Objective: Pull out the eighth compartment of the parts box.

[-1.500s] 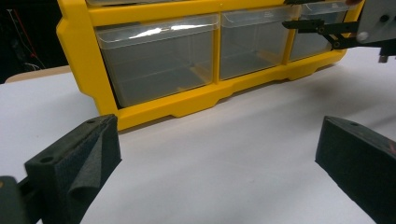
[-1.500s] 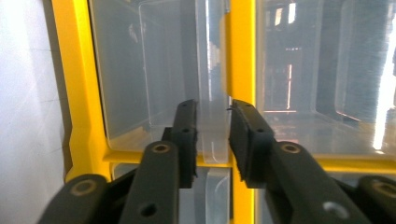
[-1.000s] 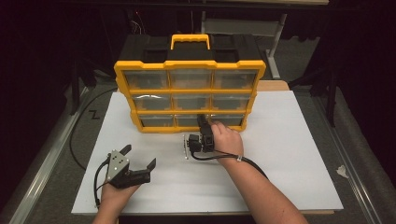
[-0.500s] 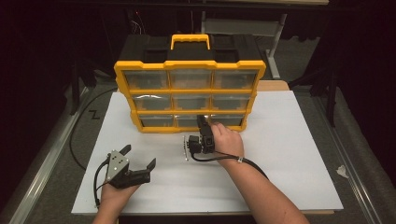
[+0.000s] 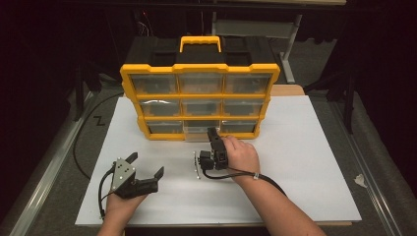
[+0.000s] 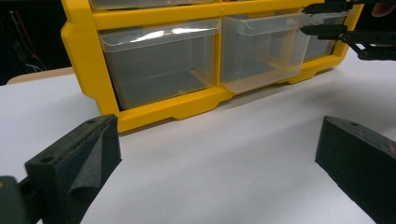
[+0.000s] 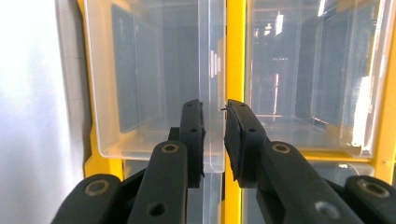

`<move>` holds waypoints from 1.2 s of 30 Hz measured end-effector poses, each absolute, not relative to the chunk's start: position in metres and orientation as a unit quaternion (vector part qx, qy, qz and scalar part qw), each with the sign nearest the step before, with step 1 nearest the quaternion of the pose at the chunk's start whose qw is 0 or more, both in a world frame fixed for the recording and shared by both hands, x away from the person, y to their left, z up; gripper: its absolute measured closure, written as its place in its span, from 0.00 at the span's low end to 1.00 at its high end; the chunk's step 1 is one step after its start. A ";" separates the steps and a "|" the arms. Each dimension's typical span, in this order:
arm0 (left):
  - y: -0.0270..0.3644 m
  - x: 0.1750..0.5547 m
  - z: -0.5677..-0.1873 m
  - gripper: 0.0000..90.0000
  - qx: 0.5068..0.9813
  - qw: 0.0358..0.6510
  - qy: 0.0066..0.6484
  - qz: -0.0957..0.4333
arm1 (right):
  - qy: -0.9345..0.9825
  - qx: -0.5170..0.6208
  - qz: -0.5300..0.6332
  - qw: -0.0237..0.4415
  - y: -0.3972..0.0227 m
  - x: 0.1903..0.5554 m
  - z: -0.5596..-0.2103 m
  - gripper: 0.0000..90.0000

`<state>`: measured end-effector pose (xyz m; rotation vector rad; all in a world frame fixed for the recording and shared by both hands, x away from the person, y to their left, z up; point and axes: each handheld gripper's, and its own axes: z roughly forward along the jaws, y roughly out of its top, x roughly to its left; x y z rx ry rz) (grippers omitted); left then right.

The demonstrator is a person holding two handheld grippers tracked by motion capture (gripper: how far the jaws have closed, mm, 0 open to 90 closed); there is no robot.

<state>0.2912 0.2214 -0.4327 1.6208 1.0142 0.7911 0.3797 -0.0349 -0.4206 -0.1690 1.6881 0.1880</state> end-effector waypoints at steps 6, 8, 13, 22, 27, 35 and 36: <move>0.221 0.291 -0.433 0.01 0.673 0.511 0.422 0.329 | 0.747 -0.079 0.081 0.656 -0.035 0.374 -0.422 0.88; 0.221 0.291 -0.433 0.01 0.674 0.510 0.422 0.329 | 0.746 -0.078 0.082 0.656 -0.035 0.373 -0.423 0.88; 0.221 0.291 -0.433 0.01 0.674 0.510 0.422 0.328 | 0.748 -0.076 0.081 0.654 -0.035 0.373 -0.422 0.87; 0.221 0.291 -0.433 0.01 0.674 0.510 0.421 0.328 | 0.766 -0.068 0.096 0.631 -0.032 0.375 -0.414 0.64; 0.222 0.291 -0.433 0.01 0.673 0.511 0.422 0.328 | 0.784 -0.055 0.093 0.612 -0.031 0.382 -0.411 0.68; 0.221 0.291 -0.433 0.01 0.675 0.510 0.420 0.328 | 0.788 -0.050 0.099 0.606 -0.033 0.380 -0.408 0.85; 0.221 0.291 -0.433 0.01 0.675 0.511 0.420 0.328 | 0.786 -0.055 0.097 0.608 -0.033 0.379 -0.408 0.85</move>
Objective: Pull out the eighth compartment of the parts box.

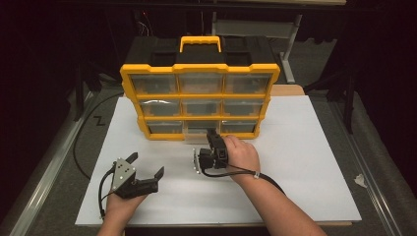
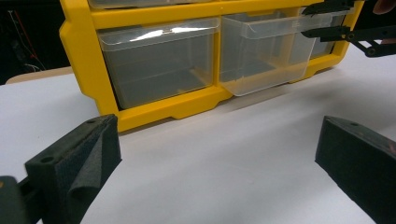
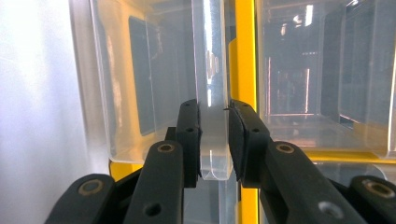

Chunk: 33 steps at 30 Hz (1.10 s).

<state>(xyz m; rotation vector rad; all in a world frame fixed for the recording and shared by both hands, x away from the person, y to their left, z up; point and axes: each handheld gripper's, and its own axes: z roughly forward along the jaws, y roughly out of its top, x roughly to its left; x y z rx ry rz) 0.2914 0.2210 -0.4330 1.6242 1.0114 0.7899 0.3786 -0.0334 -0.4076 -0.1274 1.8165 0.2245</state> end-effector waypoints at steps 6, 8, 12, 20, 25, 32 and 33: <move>0.221 0.292 -0.433 0.01 0.675 0.510 0.420 0.328 | 0.783 -0.060 0.102 0.610 -0.035 0.370 -0.409 0.85; 0.221 0.292 -0.433 0.01 0.675 0.510 0.420 0.328 | 0.785 -0.061 0.101 0.608 -0.035 0.367 -0.408 0.85; 0.221 0.292 -0.433 0.01 0.675 0.510 0.420 0.328 | 0.783 -0.067 0.104 0.610 -0.036 0.360 -0.408 0.86; 0.221 0.291 -0.433 0.01 0.675 0.510 0.419 0.329 | 0.784 -0.064 0.109 0.608 -0.039 0.347 -0.408 0.86; 0.221 0.291 -0.433 0.01 0.676 0.510 0.419 0.329 | 0.785 -0.062 0.113 0.606 -0.040 0.341 -0.409 0.86; 0.221 0.291 -0.433 0.01 0.676 0.509 0.419 0.329 | 0.781 -0.072 0.115 0.609 -0.042 0.335 -0.408 0.86; 0.221 0.291 -0.433 0.01 0.676 0.509 0.419 0.329 | 0.782 -0.075 0.113 0.609 -0.042 0.334 -0.408 0.86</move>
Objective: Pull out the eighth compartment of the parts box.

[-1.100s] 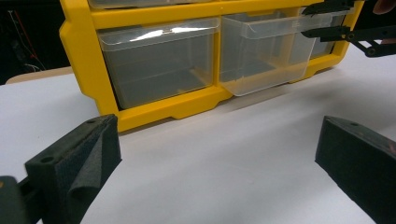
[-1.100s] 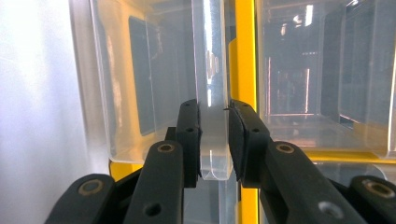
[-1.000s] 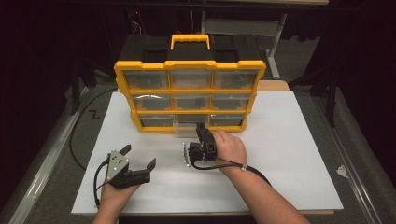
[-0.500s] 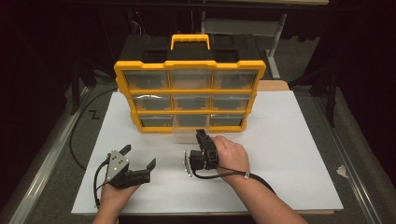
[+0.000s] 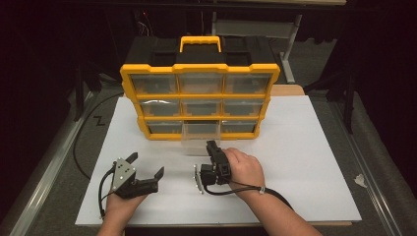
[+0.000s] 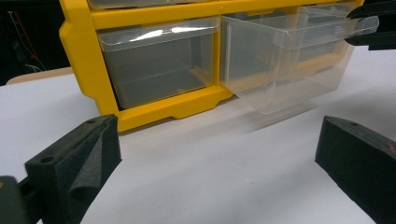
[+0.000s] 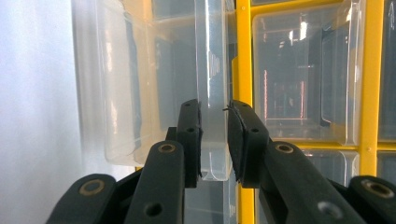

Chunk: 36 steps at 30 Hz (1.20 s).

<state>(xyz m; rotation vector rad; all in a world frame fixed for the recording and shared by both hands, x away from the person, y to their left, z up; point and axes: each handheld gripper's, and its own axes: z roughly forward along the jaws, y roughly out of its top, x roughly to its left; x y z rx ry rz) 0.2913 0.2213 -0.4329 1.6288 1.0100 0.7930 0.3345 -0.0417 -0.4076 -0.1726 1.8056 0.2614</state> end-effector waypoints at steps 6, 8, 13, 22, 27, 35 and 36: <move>0.221 0.291 -0.433 0.01 0.676 0.509 0.419 0.329 | 0.779 -0.080 0.116 0.611 -0.042 0.331 -0.408 0.86; 0.221 0.291 -0.433 0.01 0.676 0.509 0.419 0.329 | 0.780 -0.080 0.116 0.609 -0.043 0.330 -0.408 0.86; 0.221 0.291 -0.433 0.01 0.677 0.508 0.419 0.329 | 0.781 -0.081 0.115 0.609 -0.043 0.328 -0.410 0.86; 0.221 0.291 -0.433 0.01 0.677 0.508 0.418 0.329 | 0.779 -0.078 0.120 0.610 -0.043 0.327 -0.415 0.85; 0.221 0.291 -0.433 0.01 0.678 0.507 0.418 0.329 | 0.775 -0.082 0.122 0.614 -0.043 0.327 -0.416 0.85; 0.220 0.291 -0.433 0.01 0.678 0.508 0.417 0.329 | 0.786 -0.078 0.122 0.600 -0.043 0.328 -0.413 0.79; 0.220 0.291 -0.433 0.01 0.678 0.508 0.417 0.329 | 0.788 -0.077 0.121 0.599 -0.043 0.329 -0.412 0.77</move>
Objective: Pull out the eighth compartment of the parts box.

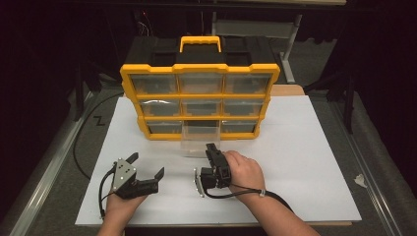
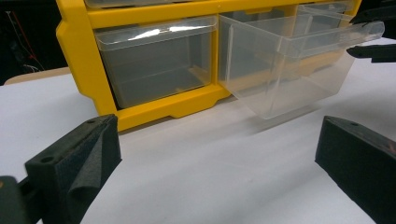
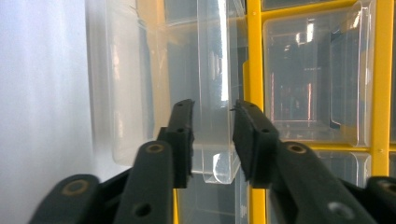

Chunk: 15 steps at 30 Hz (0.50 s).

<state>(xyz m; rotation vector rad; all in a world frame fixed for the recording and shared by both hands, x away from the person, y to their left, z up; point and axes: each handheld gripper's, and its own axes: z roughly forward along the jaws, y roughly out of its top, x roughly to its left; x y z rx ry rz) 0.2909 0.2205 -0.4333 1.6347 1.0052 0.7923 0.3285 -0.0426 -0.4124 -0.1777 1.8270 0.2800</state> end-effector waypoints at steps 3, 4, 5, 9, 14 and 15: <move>0.221 0.291 -0.433 0.01 0.678 0.508 0.417 0.329 | 0.788 -0.078 0.122 0.599 -0.043 0.329 -0.411 0.71; 0.221 0.291 -0.433 0.01 0.678 0.508 0.417 0.329 | 0.787 -0.079 0.124 0.599 -0.043 0.328 -0.409 0.69; 0.221 0.291 -0.433 0.01 0.678 0.507 0.418 0.330 | 0.787 -0.080 0.126 0.599 -0.044 0.328 -0.408 0.69; 0.221 0.290 -0.433 0.01 0.676 0.509 0.418 0.331 | 0.786 -0.079 0.130 0.599 -0.047 0.327 -0.405 0.64; 0.220 0.290 -0.433 0.01 0.675 0.510 0.418 0.331 | 0.785 -0.074 0.131 0.601 -0.053 0.326 -0.401 0.58; 0.220 0.290 -0.433 0.01 0.675 0.510 0.418 0.331 | 0.785 -0.074 0.132 0.601 -0.055 0.326 -0.400 0.57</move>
